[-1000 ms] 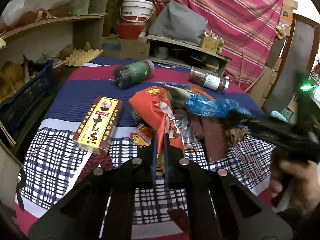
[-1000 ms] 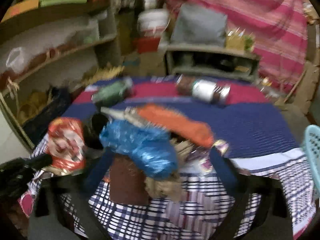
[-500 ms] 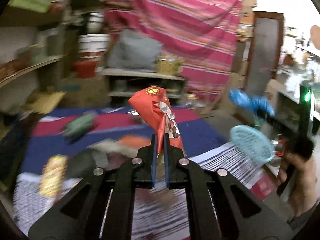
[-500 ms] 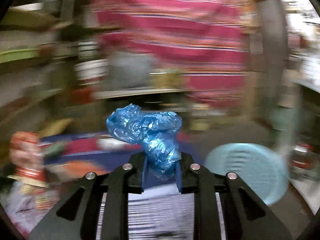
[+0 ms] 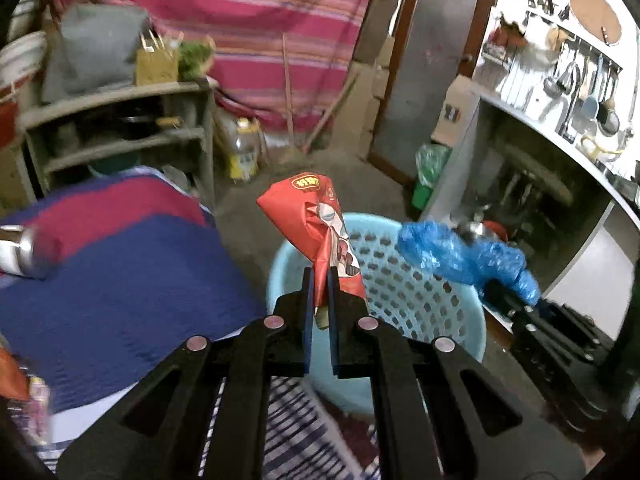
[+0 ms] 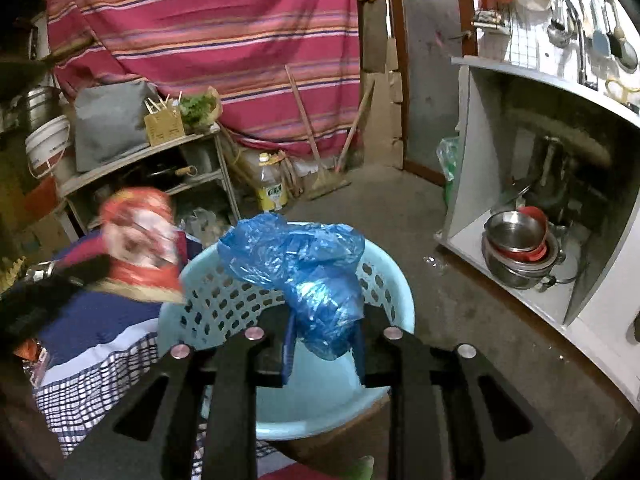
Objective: Collect trash
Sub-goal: 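Carry both items over the light-blue basket and open both tools, then grasp the orange-yellow snack packet with the left tool while the right tool grasps the brown paper bag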
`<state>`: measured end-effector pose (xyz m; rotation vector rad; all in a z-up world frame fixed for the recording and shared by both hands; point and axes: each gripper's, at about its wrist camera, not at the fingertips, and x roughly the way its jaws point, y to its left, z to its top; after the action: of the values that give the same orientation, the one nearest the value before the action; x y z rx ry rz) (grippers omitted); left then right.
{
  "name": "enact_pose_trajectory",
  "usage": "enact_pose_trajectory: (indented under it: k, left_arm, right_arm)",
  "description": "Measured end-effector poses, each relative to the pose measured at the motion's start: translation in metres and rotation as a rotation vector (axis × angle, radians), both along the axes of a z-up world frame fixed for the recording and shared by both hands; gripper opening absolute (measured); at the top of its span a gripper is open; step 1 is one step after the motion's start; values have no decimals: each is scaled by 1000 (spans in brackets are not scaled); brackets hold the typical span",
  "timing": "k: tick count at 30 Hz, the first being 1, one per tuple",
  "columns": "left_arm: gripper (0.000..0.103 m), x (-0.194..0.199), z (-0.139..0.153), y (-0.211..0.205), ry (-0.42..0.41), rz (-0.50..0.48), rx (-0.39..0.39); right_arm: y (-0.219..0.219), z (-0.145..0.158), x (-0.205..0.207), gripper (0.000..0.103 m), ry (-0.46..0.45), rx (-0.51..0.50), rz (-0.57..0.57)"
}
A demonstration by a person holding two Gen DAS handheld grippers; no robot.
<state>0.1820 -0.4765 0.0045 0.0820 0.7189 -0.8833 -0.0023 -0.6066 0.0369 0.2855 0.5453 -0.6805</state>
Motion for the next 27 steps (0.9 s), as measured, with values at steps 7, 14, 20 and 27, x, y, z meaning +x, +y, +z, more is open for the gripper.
enact_pose_trajectory:
  k: [7,14,20,27]
  left_arm:
    - [63,7,-4,-3,-19,52,-11]
    - [63,-2,31,79,-19,205,-46]
    - [64,-24,63,228,-142,379,18]
    - [77,-41,49,424,-206,697,118]
  right_arm:
    - [-1,4,-1,73,-76,2,-15]
    - [30,36,-3,73,-148,-61,37]
    - [112,64,28,74,-201,-42,225]
    - [286,41,83,73,-117,100,604]
